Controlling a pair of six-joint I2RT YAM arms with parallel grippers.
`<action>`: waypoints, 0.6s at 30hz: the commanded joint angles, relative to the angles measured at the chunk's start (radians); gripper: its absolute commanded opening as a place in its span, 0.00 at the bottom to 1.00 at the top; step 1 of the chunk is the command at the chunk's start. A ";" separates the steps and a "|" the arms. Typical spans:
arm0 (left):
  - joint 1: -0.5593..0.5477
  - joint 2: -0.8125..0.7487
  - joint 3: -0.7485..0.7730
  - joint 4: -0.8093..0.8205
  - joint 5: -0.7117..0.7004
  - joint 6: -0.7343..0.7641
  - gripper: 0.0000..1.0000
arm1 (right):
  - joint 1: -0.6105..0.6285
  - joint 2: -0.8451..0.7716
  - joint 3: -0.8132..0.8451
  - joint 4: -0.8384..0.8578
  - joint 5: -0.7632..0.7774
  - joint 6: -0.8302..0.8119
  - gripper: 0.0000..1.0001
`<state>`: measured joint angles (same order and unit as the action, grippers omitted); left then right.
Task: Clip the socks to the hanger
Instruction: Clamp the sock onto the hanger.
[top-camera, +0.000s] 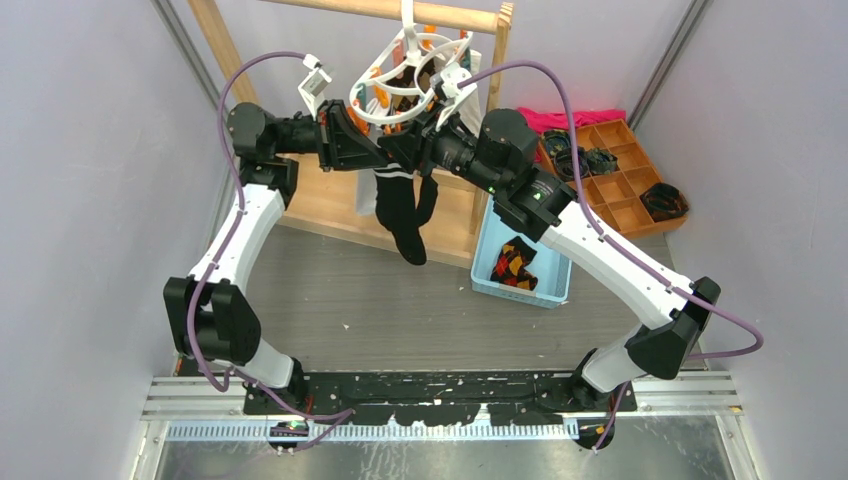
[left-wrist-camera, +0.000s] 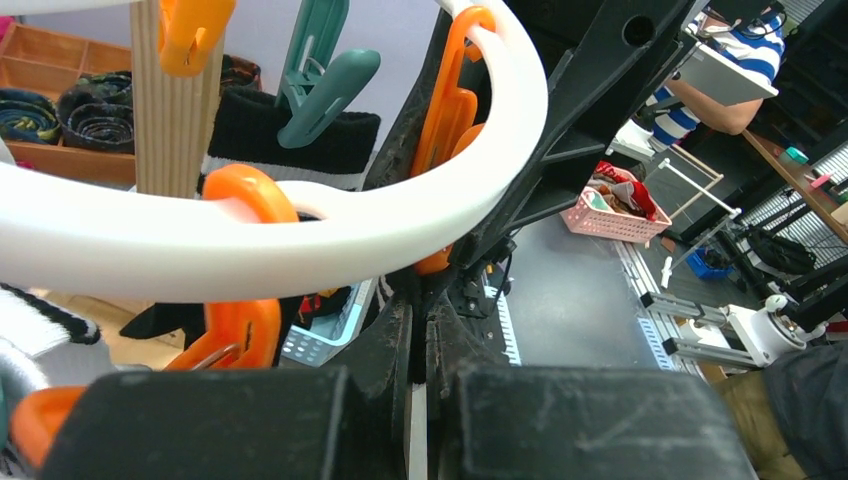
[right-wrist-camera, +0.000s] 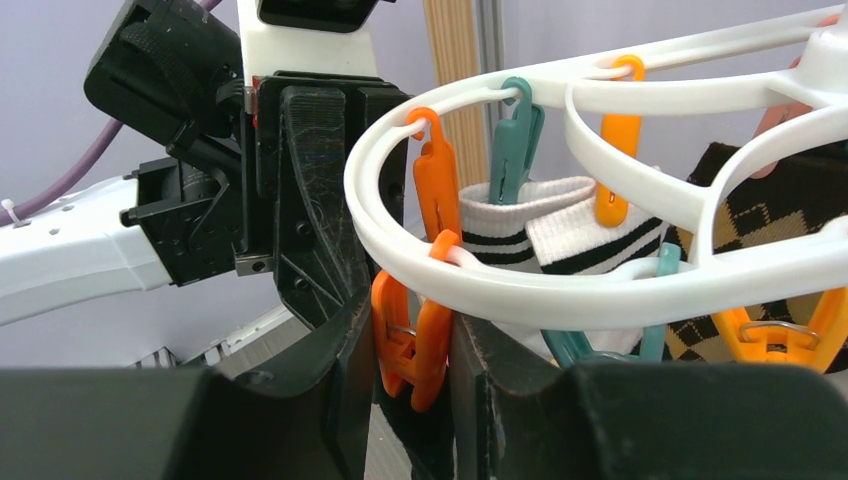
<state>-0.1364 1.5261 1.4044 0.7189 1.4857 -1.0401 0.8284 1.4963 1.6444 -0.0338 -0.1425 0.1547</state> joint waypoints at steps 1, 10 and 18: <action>0.000 0.006 0.046 0.070 -0.010 -0.029 0.00 | 0.013 -0.051 -0.006 -0.022 -0.090 -0.005 0.10; 0.000 0.020 0.058 0.086 -0.018 -0.051 0.00 | 0.010 -0.052 0.002 -0.035 -0.144 0.011 0.10; -0.005 0.005 0.023 0.101 -0.004 -0.055 0.00 | 0.000 -0.026 0.053 -0.055 -0.099 0.063 0.10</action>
<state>-0.1364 1.5475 1.4197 0.7673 1.4834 -1.0832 0.8196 1.4963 1.6455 -0.0372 -0.1921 0.1665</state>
